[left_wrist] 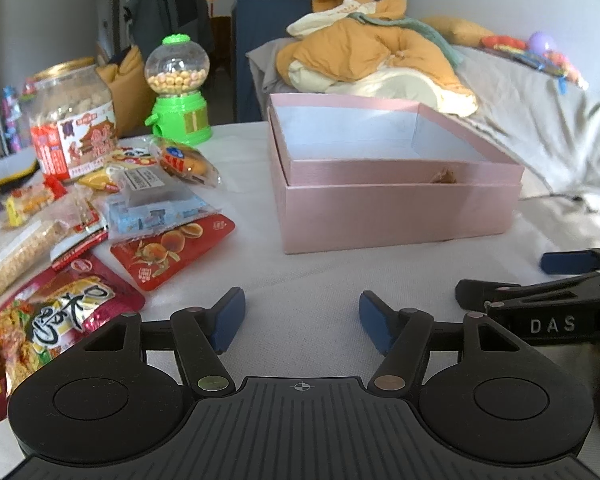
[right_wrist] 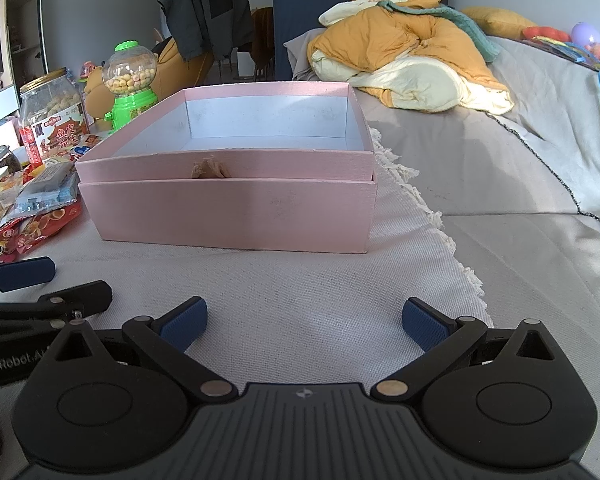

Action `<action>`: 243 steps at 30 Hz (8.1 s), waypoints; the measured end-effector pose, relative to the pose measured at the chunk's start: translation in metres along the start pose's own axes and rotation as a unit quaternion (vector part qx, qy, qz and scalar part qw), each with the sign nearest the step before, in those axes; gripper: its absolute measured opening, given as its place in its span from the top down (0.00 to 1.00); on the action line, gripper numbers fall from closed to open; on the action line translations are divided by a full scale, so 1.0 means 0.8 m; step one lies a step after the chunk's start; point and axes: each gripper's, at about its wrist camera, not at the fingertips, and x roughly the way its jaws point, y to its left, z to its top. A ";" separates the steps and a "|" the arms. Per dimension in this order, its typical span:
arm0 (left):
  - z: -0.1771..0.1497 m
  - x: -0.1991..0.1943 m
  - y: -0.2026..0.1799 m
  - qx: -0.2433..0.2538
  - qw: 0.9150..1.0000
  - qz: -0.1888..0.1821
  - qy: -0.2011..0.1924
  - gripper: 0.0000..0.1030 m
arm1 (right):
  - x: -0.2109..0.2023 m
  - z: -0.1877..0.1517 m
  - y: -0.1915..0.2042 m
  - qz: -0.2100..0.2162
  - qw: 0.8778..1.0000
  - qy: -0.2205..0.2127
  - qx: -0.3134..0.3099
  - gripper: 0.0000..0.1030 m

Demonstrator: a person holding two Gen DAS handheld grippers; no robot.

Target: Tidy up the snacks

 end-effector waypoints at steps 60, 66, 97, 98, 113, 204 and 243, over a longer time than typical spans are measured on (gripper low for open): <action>-0.025 -0.093 0.263 -0.167 0.986 -0.021 -0.005 0.62 | 0.003 0.085 0.257 0.231 0.944 0.095 -0.215 0.09; -0.009 -0.107 0.242 -0.143 0.989 0.000 -0.046 0.62 | 0.006 0.100 0.236 0.202 0.957 0.064 -0.200 0.10; 0.036 -0.087 0.053 -0.050 0.985 -0.162 0.005 0.62 | -0.061 0.050 0.030 0.200 0.970 0.104 -0.094 0.64; 0.049 -0.078 0.046 -0.047 0.986 -0.163 -0.002 0.62 | -0.063 0.045 0.017 0.201 0.970 0.103 -0.088 0.64; 0.112 0.003 0.062 -0.129 0.984 -0.112 -0.059 0.59 | -0.105 0.055 -0.050 0.185 0.982 0.012 -0.049 0.64; 0.005 -0.015 0.019 -0.010 0.997 -0.050 0.055 0.67 | -0.017 -0.011 0.017 0.119 0.988 0.038 -0.096 0.02; 0.103 -0.026 -0.002 0.023 0.997 -0.052 -0.045 0.67 | -0.061 0.023 -0.006 0.139 0.988 0.030 -0.062 0.43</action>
